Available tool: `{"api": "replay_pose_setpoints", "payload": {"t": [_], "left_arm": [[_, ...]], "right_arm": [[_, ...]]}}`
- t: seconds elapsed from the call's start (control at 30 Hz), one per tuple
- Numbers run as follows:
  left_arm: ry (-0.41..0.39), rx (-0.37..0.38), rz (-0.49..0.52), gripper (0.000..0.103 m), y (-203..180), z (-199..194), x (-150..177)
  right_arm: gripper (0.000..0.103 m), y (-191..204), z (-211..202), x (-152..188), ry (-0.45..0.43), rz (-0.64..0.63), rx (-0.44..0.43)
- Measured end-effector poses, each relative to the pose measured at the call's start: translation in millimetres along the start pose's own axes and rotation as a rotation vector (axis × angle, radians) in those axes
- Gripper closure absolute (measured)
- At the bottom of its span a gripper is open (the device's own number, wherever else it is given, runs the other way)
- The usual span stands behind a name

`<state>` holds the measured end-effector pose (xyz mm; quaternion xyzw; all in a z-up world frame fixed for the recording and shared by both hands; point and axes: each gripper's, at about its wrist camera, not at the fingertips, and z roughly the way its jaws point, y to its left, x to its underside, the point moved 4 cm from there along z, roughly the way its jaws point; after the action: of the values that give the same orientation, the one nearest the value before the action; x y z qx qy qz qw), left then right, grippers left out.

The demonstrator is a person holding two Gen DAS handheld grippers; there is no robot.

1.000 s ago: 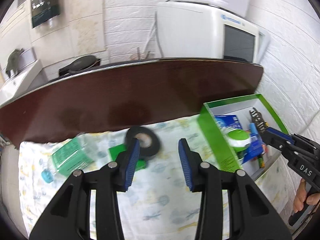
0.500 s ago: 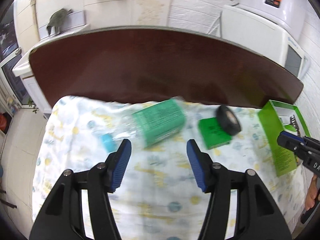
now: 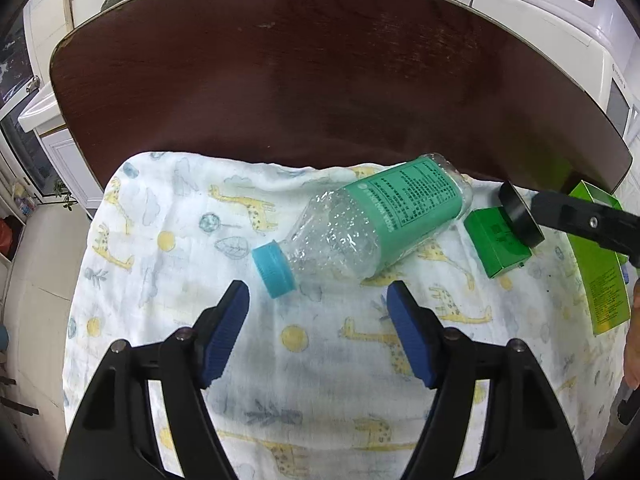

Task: Organize rigid objects
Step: 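Close both grippers on the clear teal-labelled bottle and lift it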

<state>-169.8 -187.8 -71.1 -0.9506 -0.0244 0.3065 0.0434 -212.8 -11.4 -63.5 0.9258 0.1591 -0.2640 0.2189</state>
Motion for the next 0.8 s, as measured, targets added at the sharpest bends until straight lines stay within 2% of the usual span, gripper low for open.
{"api": "replay_pose_setpoints", "payload": {"t": [0.17, 0.43, 0.53, 0.63, 0.8], "left_arm": [[0.0, 0.013, 0.01, 0.027, -2.2, 14.6, -8.6], [0.015, 0.051, -0.003, 0.026, 1.9, 34.0, -16.3], [0.014, 0.096, -0.009, 0.026, 3.7, 39.2, -20.0], [0.005, 0.107, 0.004, 0.021, 4.0, 43.0, -24.1], [-0.005, 0.119, 0.01, 0.021, 4.4, 41.6, -24.7]], "right_arm": [[0.037, 5.5, 24.5, -18.9, 0.011, 0.022, -0.045], [0.036, 2.7, 61.7, -32.0, 0.075, 0.054, -0.058], [0.036, 1.3, 75.7, -26.2, 0.126, 0.078, -0.087], [0.036, 7.4, 78.6, -25.0, 0.102, 0.041, -0.084], [0.035, 12.5, 76.4, -24.3, 0.087, 0.022, -0.062]]}}
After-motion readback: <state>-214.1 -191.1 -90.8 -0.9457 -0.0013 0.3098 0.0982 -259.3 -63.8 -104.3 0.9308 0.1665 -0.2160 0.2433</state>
